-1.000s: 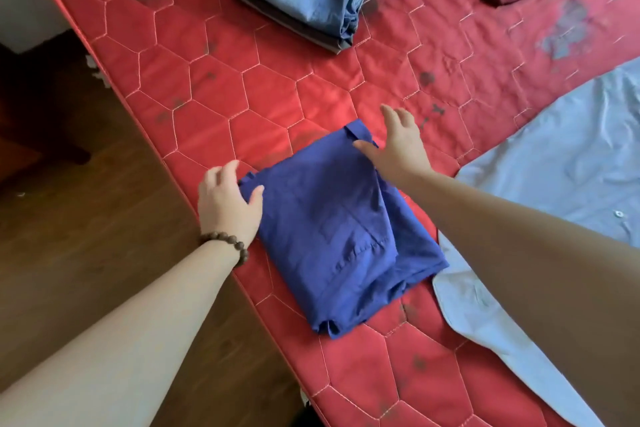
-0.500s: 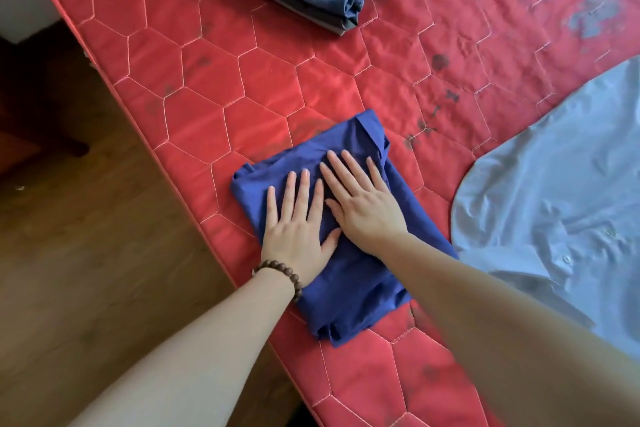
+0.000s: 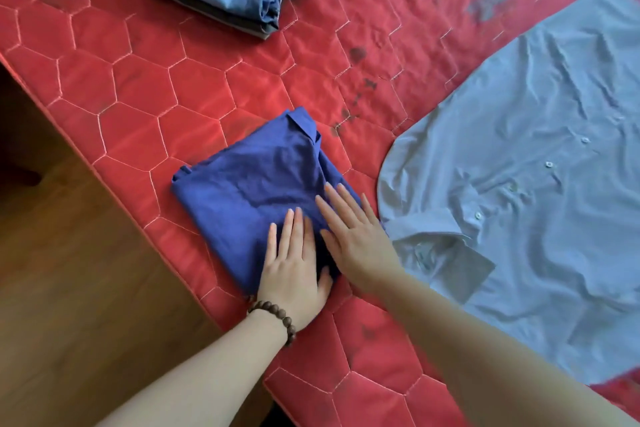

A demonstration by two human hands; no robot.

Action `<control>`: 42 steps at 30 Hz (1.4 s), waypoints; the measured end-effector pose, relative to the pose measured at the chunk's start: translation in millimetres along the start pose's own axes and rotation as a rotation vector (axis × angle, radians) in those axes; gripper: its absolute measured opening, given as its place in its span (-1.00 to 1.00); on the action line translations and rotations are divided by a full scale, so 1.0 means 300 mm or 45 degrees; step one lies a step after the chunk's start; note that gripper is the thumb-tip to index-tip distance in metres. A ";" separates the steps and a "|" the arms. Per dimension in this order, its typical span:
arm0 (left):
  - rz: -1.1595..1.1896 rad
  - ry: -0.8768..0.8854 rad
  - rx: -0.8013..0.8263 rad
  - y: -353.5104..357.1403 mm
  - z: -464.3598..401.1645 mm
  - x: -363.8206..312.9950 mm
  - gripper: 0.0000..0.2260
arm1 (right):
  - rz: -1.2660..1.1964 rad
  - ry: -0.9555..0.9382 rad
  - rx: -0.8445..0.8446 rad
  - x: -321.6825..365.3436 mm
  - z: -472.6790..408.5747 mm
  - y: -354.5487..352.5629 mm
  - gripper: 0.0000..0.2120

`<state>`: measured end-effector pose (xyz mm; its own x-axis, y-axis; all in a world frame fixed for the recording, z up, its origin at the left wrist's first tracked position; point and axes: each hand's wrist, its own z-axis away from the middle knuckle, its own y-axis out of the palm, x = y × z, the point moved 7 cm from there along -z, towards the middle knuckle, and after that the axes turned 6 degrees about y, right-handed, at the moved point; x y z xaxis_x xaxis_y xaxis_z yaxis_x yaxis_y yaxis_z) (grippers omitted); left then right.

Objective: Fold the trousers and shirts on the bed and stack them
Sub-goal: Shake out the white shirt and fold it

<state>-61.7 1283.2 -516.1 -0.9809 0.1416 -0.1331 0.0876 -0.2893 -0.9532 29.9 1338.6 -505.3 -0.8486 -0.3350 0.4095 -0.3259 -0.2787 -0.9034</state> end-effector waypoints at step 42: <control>1.672 -0.234 -0.109 -0.320 0.055 -0.965 -0.89 | -0.440 0.868 -0.414 -0.831 0.890 -0.980 -0.90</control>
<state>210.9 1254.4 -381.7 -0.1684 -0.3264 -0.9301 0.9857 -0.0510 -0.1606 448.6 1263.7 -308.0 -0.7111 0.3695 0.5982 -0.6298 0.0434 -0.7755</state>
